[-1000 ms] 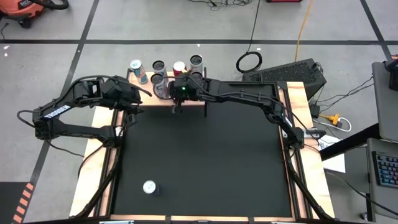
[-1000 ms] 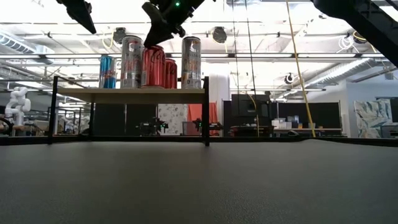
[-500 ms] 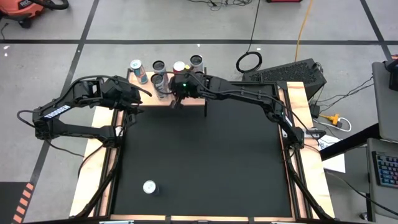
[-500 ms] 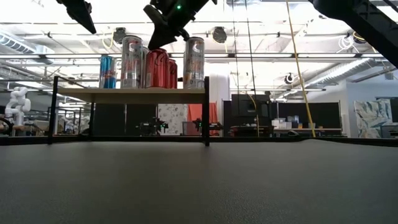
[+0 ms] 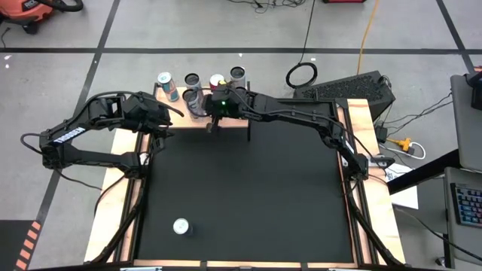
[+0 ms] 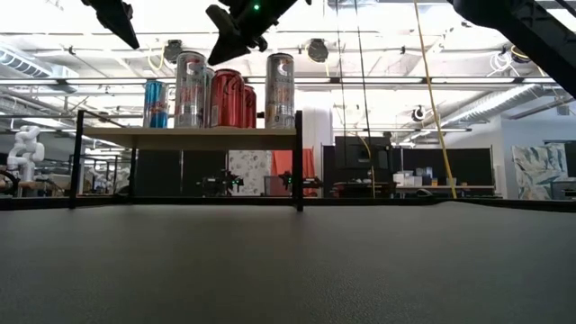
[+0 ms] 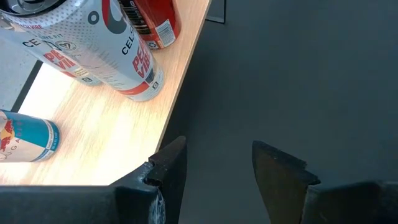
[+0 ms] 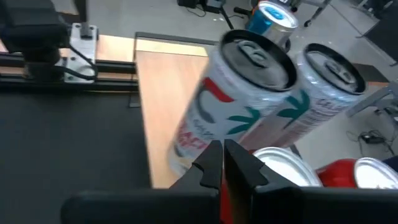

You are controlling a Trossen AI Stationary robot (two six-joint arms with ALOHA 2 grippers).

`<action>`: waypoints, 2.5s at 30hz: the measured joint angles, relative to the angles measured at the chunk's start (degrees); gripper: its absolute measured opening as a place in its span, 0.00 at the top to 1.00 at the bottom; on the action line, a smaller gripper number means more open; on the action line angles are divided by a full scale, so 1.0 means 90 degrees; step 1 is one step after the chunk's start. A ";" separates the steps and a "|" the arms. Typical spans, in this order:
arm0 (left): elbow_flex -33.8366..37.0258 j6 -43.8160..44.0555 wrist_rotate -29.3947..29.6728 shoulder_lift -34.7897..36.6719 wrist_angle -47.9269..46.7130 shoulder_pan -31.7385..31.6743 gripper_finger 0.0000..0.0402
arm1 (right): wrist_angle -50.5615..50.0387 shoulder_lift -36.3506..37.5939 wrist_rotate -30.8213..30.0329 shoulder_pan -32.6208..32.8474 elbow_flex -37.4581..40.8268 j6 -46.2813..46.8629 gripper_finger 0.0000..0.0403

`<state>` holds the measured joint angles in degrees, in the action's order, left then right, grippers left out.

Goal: Place canned beverage on shelf
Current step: Put the red soda can on the shelf aligned with the other red soda can

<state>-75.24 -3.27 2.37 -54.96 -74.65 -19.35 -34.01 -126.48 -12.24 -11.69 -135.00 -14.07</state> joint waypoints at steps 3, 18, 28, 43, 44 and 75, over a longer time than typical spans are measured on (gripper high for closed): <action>0.0000 -0.0005 0.0000 0.0000 0.0000 -0.0002 0.55 | 0.0008 0.0013 -0.0011 -0.0078 0.0000 -0.0030 1.00; 0.0000 -0.0007 0.0000 0.0000 0.0002 -0.0002 0.55 | -0.0498 0.0281 -0.0149 -0.0334 0.0000 0.0316 1.00; 0.0000 -0.0007 0.0000 -0.0001 0.0002 -0.0001 0.55 | -0.0826 0.0284 -0.0314 -0.0327 0.0000 0.0272 1.00; 0.0000 -0.0007 0.0002 -0.0002 0.0002 -0.0002 0.55 | -0.1021 0.0284 -0.0303 -0.0318 0.0000 0.0267 1.00; 0.0000 -0.0007 0.0000 0.0000 0.0002 -0.0001 0.55 | -0.1021 0.0284 -0.0305 -0.0309 0.0000 0.0271 1.00; 0.0000 -0.0012 0.0001 -0.0002 0.0004 -0.0002 0.55 | -0.0727 0.0282 -0.0511 -0.0058 0.0000 0.0311 1.00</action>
<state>-75.24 -3.38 2.38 -54.98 -74.62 -19.38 -40.56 -123.94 -16.84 -12.21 -135.00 -11.27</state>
